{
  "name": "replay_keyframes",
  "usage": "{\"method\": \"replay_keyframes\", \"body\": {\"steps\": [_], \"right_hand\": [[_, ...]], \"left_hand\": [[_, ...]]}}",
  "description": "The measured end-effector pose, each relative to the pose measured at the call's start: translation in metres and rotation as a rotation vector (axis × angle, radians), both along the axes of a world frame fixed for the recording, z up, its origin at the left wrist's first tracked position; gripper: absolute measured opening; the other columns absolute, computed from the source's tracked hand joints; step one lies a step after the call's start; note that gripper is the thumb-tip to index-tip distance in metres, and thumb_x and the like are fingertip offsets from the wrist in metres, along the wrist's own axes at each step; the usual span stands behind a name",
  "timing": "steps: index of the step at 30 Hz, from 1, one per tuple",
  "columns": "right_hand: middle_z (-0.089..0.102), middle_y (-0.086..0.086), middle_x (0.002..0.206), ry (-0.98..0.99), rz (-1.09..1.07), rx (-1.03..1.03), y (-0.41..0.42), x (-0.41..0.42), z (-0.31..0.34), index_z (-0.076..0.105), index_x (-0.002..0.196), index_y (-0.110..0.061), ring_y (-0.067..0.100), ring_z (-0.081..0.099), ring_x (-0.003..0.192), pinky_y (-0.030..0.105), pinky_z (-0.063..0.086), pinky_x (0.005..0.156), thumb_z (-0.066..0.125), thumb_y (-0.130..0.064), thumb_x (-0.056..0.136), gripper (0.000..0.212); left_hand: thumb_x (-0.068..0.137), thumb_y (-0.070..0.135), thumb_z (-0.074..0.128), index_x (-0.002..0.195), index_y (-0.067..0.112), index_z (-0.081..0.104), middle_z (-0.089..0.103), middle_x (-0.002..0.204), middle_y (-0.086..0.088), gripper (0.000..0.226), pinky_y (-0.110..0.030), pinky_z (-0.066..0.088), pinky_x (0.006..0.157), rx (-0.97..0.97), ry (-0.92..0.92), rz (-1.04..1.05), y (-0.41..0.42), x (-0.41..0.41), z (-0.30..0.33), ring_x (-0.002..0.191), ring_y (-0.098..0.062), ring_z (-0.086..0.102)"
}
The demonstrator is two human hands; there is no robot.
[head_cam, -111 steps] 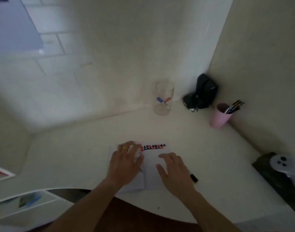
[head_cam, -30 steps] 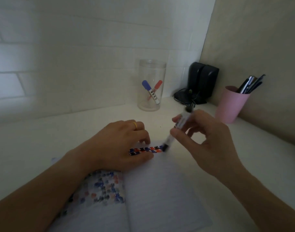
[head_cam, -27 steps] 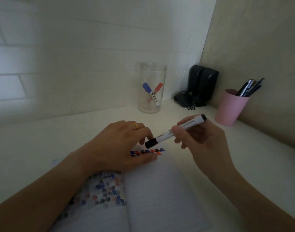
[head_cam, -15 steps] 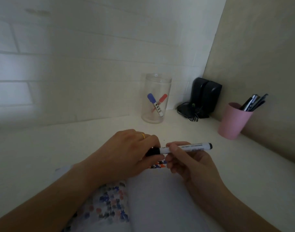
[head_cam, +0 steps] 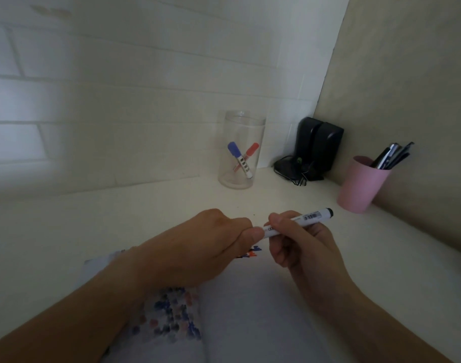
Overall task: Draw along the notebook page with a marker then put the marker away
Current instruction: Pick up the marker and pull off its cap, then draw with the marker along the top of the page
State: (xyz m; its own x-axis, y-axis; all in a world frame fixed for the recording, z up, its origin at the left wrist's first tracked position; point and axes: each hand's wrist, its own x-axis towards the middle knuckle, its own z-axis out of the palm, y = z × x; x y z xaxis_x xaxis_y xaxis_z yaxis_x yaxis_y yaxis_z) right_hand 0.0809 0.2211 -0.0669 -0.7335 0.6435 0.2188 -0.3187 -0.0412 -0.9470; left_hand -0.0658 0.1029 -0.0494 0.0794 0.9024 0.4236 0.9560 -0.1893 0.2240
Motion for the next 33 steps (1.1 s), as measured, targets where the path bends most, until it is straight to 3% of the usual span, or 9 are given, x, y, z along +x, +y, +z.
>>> {"method": "replay_keyframes", "body": {"steps": [7, 10, 12, 15, 17, 19, 23, 26, 33], "right_hand": [[0.060, 0.005, 0.048, 0.031, 0.020, 0.022, -0.004, -0.002, 0.004, 0.069, 0.068, -0.004, 0.013, 0.051, 0.039, 0.019, 0.043, 0.039, 0.063, -0.014, 0.081, 0.017], [0.055, 0.001, 0.051, 0.144, -0.120, -0.162, 0.020, 0.006, 0.012, 0.067, 0.063, -0.011, 0.009, 0.046, 0.041, 0.017, 0.038, 0.038, 0.063, -0.008, 0.083, 0.020], [0.057, -0.001, 0.055, 0.221, -0.281, -0.268, 0.046, 0.023, 0.020, 0.067, 0.062, -0.014, 0.008, 0.048, 0.045, 0.015, 0.040, 0.039, 0.059, -0.003, 0.090, 0.032], [0.062, 0.002, 0.055, 0.150, -0.299, -0.193, 0.054, 0.029, 0.017, 0.073, 0.068, -0.012, 0.012, 0.054, 0.045, 0.019, 0.046, 0.040, 0.059, -0.006, 0.094, 0.030], [0.065, 0.006, 0.055, 0.069, -0.249, -0.129, 0.046, 0.021, 0.009, 0.070, 0.079, -0.006, 0.016, 0.057, 0.044, 0.023, 0.048, 0.041, 0.059, -0.007, 0.094, 0.019], [0.067, 0.010, 0.057, -0.001, -0.208, -0.096, 0.039, 0.015, 0.003, 0.070, 0.085, -0.001, 0.019, 0.060, 0.047, 0.024, 0.051, 0.043, 0.062, -0.006, 0.092, 0.012], [0.070, 0.016, 0.064, -0.183, -0.208, 0.037, 0.037, 0.013, -0.004, 0.074, 0.086, 0.005, 0.022, 0.063, 0.053, 0.026, 0.055, 0.049, 0.070, -0.003, 0.087, 0.009], [0.070, 0.010, 0.064, -0.301, -0.230, 0.167, 0.033, 0.013, -0.009, 0.077, 0.083, -0.003, 0.018, 0.062, 0.056, 0.025, 0.053, 0.053, 0.075, -0.007, 0.084, 0.005], [0.075, 0.016, 0.068, -0.341, -0.241, 0.271, 0.028, 0.008, -0.012, 0.076, 0.085, -0.003, 0.021, 0.070, 0.059, 0.029, 0.060, 0.059, 0.073, -0.001, 0.084, 0.003]], "left_hand": [[0.106, 0.034, 0.029, 0.062, 0.029, 0.037, 0.037, 0.052, 0.006, 0.046, -0.012, 0.032, 0.052, -0.081, -0.350, 0.004, -0.002, 0.005, 0.007, 0.047, -0.014, 0.040], [0.105, 0.035, 0.035, 0.057, 0.025, 0.040, 0.037, 0.047, 0.008, 0.050, -0.013, 0.030, 0.045, -0.141, -0.624, 0.032, -0.012, -0.003, 0.012, 0.040, -0.006, 0.032], [0.100, 0.043, 0.036, 0.054, 0.020, 0.039, 0.036, 0.046, 0.008, 0.052, -0.019, 0.030, 0.045, -0.063, -0.741, 0.063, -0.017, -0.019, 0.015, 0.042, -0.007, 0.031], [0.107, 0.033, 0.033, 0.058, 0.019, 0.036, 0.037, 0.051, 0.008, 0.051, -0.023, 0.030, 0.051, 0.057, -0.574, 0.093, -0.018, -0.030, 0.009, 0.047, -0.006, 0.032], [0.100, 0.025, 0.031, 0.064, 0.016, 0.036, 0.041, 0.058, 0.005, 0.037, -0.033, 0.033, 0.054, 0.032, -0.382, 0.073, -0.015, -0.027, 0.004, 0.053, -0.013, 0.038], [0.093, 0.026, 0.032, 0.071, 0.017, 0.042, 0.049, 0.067, 0.002, 0.025, -0.037, 0.038, 0.061, -0.017, -0.327, 0.099, -0.014, -0.029, -0.001, 0.064, -0.019, 0.047], [0.104, 0.033, 0.038, 0.102, 0.030, 0.056, 0.058, 0.095, 0.013, 0.018, -0.024, 0.046, 0.075, -0.102, -0.195, 0.120, -0.008, -0.032, -0.010, 0.084, -0.010, 0.057], [0.103, 0.033, 0.045, 0.124, 0.031, 0.057, 0.055, 0.102, 0.016, 0.024, -0.017, 0.047, 0.077, -0.098, -0.109, 0.103, -0.003, -0.036, -0.017, 0.088, -0.008, 0.058], [0.099, 0.037, 0.054, 0.123, 0.031, 0.062, 0.059, 0.099, 0.023, 0.026, -0.011, 0.044, 0.076, -0.058, -0.130, 0.078, 0.003, -0.041, -0.022, 0.089, -0.004, 0.058]]}}
